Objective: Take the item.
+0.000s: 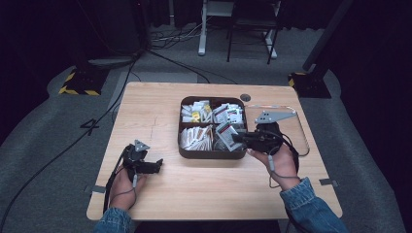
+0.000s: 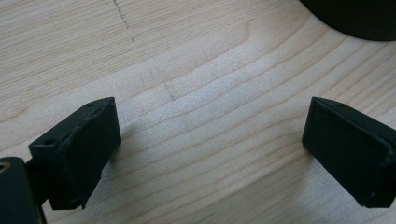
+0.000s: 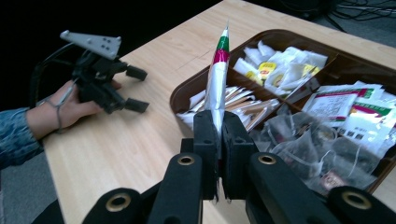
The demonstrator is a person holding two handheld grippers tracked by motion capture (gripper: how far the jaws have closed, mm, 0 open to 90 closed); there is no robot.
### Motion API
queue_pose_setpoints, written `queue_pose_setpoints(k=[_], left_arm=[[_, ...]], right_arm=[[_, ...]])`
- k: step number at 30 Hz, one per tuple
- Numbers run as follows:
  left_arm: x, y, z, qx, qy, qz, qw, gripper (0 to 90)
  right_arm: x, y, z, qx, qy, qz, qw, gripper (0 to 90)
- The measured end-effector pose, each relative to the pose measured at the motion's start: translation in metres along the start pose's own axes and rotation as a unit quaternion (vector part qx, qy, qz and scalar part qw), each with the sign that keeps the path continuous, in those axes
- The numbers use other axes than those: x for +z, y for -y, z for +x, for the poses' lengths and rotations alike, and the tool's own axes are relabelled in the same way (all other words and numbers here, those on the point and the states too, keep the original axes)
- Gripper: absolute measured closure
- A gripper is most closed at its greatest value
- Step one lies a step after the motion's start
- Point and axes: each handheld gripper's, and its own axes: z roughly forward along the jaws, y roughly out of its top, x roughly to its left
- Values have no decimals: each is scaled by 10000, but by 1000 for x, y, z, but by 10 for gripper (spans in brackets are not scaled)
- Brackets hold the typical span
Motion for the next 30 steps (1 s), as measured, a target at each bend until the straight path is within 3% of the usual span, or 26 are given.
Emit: queue_pose_setpoints(k=[14, 21, 30], left_arm=[[0, 0, 0, -2, 0, -2, 10000, 46], [0, 0, 0, 1, 5, -4, 10000, 46], [0, 0, 0, -2, 5, -6, 10000, 47]], right_arm=[[-16, 41, 29, -151, -192, 212, 9995, 862], [-11, 64, 38, -106, -343, 363, 9987, 862], [-1, 81, 41, -54, -321, 590, 9977, 862]])
